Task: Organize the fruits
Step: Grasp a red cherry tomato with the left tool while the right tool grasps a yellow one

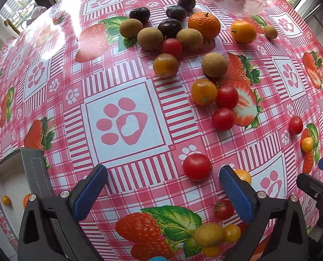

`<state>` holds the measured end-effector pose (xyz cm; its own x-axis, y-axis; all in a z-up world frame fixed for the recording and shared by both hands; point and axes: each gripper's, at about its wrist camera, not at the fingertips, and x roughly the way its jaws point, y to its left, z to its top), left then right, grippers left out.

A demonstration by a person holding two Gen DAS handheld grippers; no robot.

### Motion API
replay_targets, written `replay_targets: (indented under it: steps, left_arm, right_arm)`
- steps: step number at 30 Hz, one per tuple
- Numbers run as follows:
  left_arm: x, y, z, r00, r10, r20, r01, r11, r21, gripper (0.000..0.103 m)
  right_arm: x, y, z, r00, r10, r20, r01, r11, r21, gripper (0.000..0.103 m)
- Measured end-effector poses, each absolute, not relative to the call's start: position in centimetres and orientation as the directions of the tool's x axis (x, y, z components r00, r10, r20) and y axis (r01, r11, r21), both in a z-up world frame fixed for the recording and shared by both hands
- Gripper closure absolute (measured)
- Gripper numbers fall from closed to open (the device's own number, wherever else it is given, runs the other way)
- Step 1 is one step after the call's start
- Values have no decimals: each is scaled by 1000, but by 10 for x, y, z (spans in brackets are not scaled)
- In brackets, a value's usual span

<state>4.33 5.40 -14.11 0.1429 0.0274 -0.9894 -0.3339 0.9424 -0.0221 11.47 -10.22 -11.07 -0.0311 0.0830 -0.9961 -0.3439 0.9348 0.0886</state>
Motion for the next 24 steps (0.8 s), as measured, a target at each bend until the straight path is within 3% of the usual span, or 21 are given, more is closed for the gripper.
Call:
replay_targets:
  steps: [5,10,13,15,16,18,24]
  left_arm:
    - [40,53,-141,156,37,-987,-363,931,-23,0]
    - [49,56,-146,106,26,-994,-359,933,-14,0]
    - [58,46,-139,143,27,-989,-322,947,-21,17]
    - [61,36,-134,162,28,-986,-286,958,-20,39]
    - [64,31,-133,172,28,-985,-267,964,-19,46]
    - [70,23,-129,185,22,-982,-239,971,-23,76]
    - [70,18,-122,203,-36,-979,-233,969,-84,77]
  right_arm:
    - [132,-91,-117,-20,89,-996,-363,928,90,8]
    - [142,-80,-121,0,76,-997,-374,925,70,24]
    - [140,-73,-119,35,40,-999,-394,919,23,45]
    - [138,-71,-116,52,41,-998,-411,911,16,70]
    - [139,-70,-115,52,47,-998,-417,909,21,77]
    - [139,-73,-113,37,74,-997,-408,912,53,80]
    - [132,-98,-103,1,160,-987,-355,923,149,80]
